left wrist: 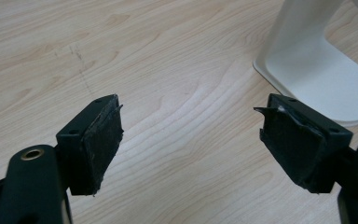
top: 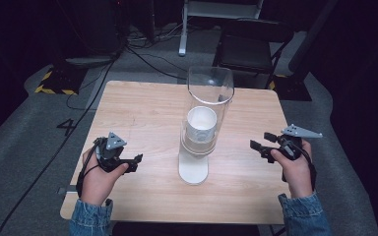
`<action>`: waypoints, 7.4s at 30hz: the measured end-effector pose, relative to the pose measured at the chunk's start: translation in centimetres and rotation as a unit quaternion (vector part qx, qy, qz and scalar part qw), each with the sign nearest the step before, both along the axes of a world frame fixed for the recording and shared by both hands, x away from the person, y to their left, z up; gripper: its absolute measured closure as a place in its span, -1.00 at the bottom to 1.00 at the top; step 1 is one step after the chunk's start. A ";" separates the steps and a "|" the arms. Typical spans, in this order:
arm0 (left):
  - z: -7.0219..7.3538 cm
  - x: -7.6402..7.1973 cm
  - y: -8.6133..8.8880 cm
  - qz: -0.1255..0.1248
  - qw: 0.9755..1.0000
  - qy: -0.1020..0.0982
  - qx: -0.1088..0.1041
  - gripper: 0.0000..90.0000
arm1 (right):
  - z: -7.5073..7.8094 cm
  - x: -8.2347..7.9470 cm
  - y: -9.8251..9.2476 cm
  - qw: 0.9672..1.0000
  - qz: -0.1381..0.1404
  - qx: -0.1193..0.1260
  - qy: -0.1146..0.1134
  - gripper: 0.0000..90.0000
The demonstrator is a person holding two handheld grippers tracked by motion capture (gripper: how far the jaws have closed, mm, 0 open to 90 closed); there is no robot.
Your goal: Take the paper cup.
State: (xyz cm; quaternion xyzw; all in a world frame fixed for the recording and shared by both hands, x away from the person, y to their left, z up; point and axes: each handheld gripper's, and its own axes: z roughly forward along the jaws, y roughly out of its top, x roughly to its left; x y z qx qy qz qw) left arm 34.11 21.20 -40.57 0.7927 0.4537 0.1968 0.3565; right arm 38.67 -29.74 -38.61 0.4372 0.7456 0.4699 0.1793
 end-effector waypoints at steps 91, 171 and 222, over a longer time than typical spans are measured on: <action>-1.1 0.3 0.5 -0.027 0.999 0.030 -0.033 -0.56 | -5.8 -1.0 14.1 0.980 0.178 0.051 -0.072 -0.57; -1.6 0.3 0.0 -0.046 0.997 0.040 -0.042 -0.54 | -6.3 -0.6 15.0 0.967 0.188 -0.004 -0.174 -0.25; -1.7 1.3 -0.6 -0.057 0.997 0.045 -0.040 -0.54 | -10.3 -1.5 14.7 0.982 0.166 -0.085 -0.043 -0.21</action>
